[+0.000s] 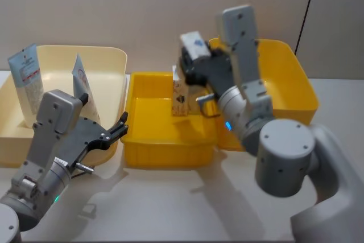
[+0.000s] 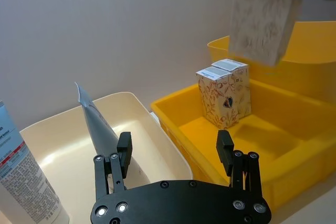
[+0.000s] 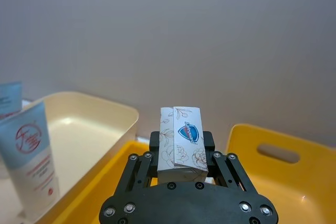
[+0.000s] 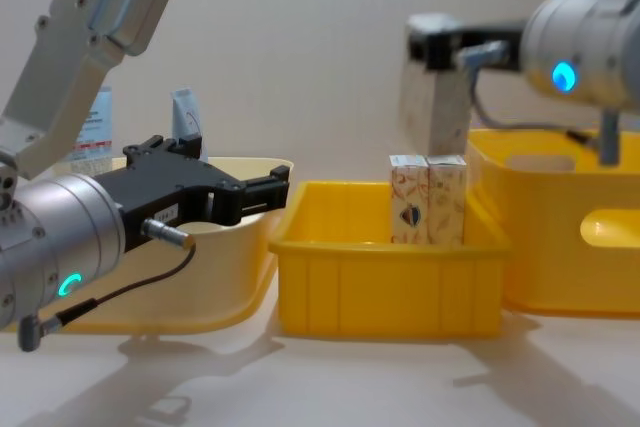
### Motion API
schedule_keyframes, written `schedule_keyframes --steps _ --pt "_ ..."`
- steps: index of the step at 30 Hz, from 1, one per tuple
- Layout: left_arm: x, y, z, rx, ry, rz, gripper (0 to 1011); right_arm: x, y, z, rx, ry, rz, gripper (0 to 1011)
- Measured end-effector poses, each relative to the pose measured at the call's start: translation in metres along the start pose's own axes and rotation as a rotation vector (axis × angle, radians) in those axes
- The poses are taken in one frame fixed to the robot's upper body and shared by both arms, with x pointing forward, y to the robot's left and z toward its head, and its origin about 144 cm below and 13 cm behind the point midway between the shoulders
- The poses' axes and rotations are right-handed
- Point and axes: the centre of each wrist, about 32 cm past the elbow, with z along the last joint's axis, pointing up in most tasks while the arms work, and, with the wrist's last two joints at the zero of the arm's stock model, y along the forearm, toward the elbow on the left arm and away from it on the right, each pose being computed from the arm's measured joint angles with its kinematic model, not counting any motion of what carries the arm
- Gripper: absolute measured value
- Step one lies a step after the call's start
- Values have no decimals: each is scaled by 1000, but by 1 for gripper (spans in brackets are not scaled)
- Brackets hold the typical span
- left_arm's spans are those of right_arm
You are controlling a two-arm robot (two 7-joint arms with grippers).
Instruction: Bimanual collaborative sorting of washing and personal care products
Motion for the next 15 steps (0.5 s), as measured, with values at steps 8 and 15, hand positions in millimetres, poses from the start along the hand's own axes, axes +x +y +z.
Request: schedule_keyframes --steps 8,15 --pt "0 0 0 0 0 0 1003 32 2 19 93 -10 -86 444" --pt "0 0 0 0 0 0 1003 58 4 27 124 -39 -174 444"
